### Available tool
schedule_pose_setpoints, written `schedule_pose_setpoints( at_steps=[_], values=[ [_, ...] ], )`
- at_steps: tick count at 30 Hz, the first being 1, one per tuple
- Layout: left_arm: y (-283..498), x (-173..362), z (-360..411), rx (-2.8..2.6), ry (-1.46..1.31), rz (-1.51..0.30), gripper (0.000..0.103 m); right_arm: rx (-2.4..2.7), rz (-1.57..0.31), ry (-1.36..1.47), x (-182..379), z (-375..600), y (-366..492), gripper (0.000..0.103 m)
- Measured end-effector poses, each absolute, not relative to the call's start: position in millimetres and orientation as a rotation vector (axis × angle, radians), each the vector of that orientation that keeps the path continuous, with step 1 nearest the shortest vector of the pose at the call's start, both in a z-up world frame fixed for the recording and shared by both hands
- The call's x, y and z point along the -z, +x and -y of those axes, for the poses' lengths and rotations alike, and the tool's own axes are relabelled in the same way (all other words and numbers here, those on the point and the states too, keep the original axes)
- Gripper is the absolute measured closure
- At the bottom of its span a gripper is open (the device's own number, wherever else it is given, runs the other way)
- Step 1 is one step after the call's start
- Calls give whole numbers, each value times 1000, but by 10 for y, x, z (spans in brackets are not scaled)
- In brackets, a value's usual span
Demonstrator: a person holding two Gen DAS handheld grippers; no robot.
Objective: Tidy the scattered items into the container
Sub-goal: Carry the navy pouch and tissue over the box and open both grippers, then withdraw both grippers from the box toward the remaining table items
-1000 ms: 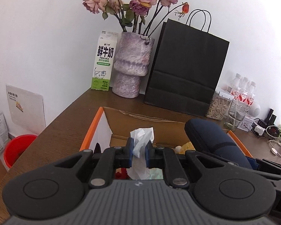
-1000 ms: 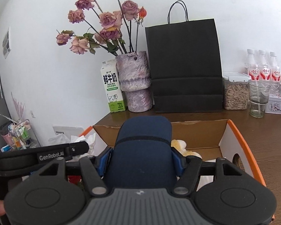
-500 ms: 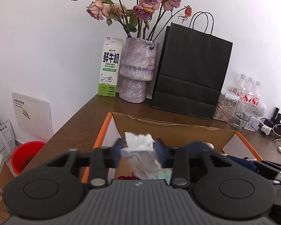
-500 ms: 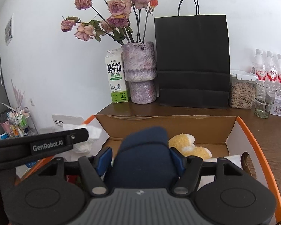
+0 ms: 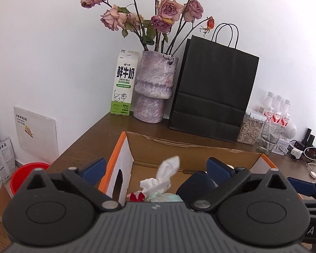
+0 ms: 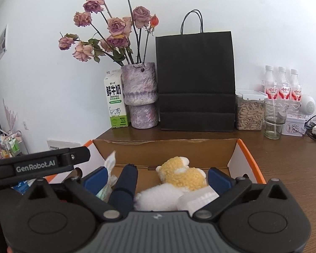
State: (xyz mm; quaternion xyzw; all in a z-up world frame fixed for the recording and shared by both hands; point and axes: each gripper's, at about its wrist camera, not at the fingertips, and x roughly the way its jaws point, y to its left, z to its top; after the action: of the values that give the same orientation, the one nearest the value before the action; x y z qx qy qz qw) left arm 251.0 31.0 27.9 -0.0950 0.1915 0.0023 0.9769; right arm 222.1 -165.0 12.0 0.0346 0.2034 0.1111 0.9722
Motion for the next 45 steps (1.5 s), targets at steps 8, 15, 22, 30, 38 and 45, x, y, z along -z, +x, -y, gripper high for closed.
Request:
schedule_pose_setpoints(
  at_steps=[8, 15, 22, 30, 38, 45],
  values=[
    [2445, -233, -301, -14, -157, -378, 0, -220, -402, 54, -112, 1663, 2142, 2],
    [2329, -170, -312, -3, -133, -373, 0, -188, -385, 62, -66, 1785, 2016, 2],
    [2204, -102, -316, 2, -124, -356, 0, -185, -346, 77, 15, 1926, 1845, 1],
    [1887, -15, -283, -14, -79, -353, 0, -188, -325, 39, 76, 1981, 1550, 1],
    [1447, 49, -303, 2, -70, -404, 0, -217, -370, -18, 122, 2007, 1116, 1],
    [1092, 199, -247, 49, -35, -478, 0, -239, -426, -32, 217, 2058, 691, 1]
  ],
)
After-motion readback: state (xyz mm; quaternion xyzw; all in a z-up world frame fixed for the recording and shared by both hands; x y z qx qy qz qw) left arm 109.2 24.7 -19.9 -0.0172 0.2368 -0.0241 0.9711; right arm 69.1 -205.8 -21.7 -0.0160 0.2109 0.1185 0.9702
